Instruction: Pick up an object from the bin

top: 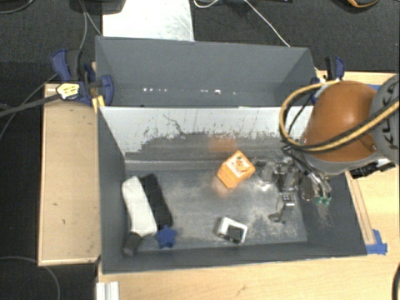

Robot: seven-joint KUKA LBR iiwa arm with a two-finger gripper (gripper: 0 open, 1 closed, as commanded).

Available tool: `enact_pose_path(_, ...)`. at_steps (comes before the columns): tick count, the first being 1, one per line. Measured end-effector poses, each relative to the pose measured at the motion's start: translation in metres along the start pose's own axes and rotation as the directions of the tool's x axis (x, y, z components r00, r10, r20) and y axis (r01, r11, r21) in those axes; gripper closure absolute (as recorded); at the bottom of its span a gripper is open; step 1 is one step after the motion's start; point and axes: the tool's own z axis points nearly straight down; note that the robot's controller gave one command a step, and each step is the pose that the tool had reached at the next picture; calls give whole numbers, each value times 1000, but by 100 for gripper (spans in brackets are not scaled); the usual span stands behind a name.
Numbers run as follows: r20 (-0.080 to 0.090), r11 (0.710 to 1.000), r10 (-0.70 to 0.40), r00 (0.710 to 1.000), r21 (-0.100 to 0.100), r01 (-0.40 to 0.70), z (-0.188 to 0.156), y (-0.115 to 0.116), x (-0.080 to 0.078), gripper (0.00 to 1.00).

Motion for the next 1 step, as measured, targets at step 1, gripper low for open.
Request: enact_pose_path(1, 8, 1000, -2, 1000, 0, 2, -5, 0, -2, 0)
